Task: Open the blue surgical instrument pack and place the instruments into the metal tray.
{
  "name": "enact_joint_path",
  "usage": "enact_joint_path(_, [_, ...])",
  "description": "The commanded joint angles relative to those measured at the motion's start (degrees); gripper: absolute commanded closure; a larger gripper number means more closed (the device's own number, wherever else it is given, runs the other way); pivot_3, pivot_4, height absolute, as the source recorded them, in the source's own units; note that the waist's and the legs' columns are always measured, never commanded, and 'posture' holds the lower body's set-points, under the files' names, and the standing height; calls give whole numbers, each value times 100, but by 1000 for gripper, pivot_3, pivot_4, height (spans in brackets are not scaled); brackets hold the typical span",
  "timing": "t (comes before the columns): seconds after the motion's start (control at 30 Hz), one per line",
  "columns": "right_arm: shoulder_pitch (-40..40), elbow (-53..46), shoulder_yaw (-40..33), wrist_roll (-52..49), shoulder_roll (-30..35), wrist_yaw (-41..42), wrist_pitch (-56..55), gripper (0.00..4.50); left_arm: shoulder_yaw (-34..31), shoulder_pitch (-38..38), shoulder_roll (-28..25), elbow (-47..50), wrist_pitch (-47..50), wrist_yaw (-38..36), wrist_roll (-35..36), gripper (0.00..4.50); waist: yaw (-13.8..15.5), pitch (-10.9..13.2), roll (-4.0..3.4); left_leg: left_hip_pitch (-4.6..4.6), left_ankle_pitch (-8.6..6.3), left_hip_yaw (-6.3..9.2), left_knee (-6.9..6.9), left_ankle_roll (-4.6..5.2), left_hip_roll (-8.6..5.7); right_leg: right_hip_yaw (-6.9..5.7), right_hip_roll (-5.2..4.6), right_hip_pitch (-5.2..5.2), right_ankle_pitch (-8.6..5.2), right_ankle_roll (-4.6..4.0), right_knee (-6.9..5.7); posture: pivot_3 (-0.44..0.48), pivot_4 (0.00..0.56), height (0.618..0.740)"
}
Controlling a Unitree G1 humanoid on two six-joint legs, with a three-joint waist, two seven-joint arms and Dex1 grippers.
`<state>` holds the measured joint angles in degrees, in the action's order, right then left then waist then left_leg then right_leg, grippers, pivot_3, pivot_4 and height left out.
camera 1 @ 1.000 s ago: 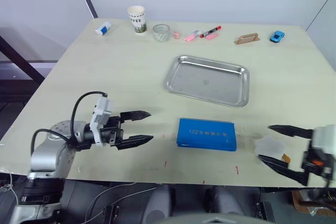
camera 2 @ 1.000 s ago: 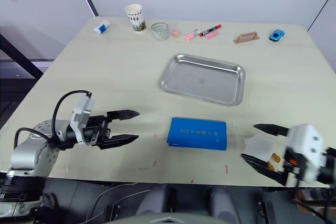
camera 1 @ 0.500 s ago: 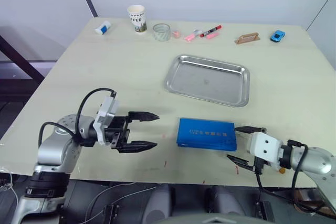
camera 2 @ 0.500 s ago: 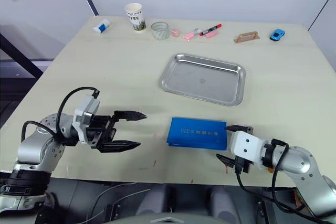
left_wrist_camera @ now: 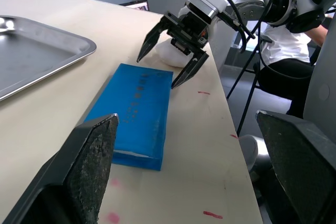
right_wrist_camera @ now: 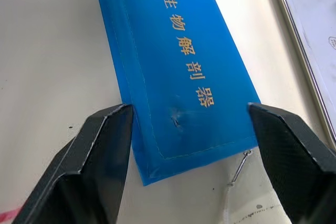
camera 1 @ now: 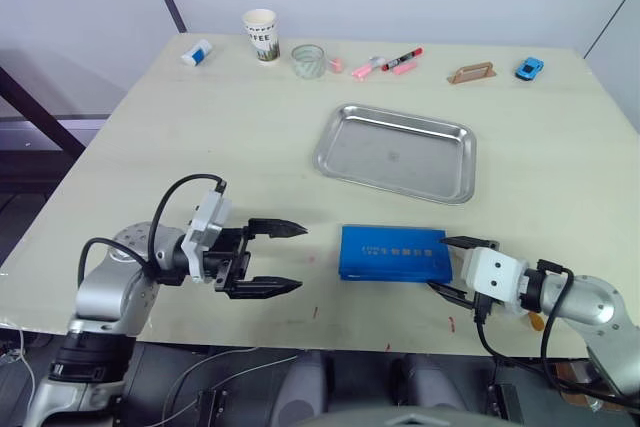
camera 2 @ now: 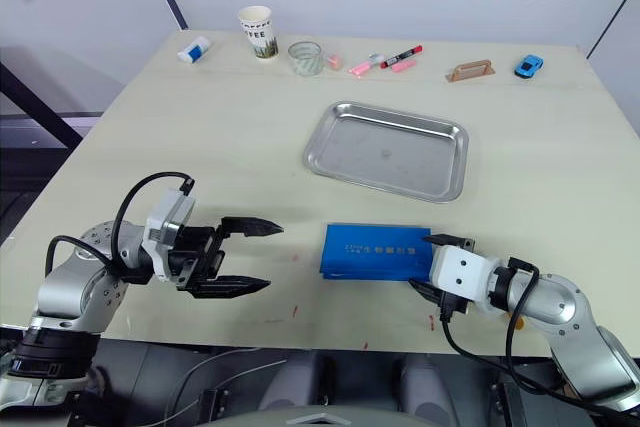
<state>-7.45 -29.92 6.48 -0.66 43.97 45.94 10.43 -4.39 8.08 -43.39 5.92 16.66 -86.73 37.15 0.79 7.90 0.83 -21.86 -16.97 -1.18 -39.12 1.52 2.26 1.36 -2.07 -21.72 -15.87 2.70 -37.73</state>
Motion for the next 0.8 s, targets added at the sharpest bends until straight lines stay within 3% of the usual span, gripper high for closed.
enact_joint_path(0.03, [19,-54,-29,26,-8,-16,-171,803,-98,-21,9,-50,-153,-46,-9,0,0,0,0,0,0,0,0,0,0,0,0,0,0,0,0,0,150,740])
enact_joint_path(0.57, [149,241,122,322,-152,-92,-521,803,-125,-54,167,-456,-714,-133,-78,0,0,1,-1,0,0,1,0,0,0,-1,0,0,0,0,0,0,150,740])
enact_joint_path(0.67, [166,296,126,332,-175,-82,-570,1651,-117,-36,176,-506,-767,-152,-79,0,-2,1,-1,0,0,1,0,0,0,-2,0,0,0,0,0,0,150,740])
enact_joint_path(0.7, [167,312,123,329,-178,-75,-581,2305,-119,-30,186,-518,-785,-160,-68,0,-2,1,-1,0,0,0,0,0,0,-1,0,0,0,0,0,0,150,740])
enact_joint_path(0.77, [159,336,114,326,-177,-63,-598,2517,-117,-22,199,-533,-816,-185,-41,0,-2,1,-1,0,0,1,0,0,0,-1,0,0,0,0,0,0,150,740])
enact_joint_path(0.8, [152,351,113,330,-165,-49,-610,3047,-119,-16,211,-539,-834,-198,-26,0,-3,1,-1,0,0,0,0,0,0,-1,0,0,0,0,0,0,150,740])
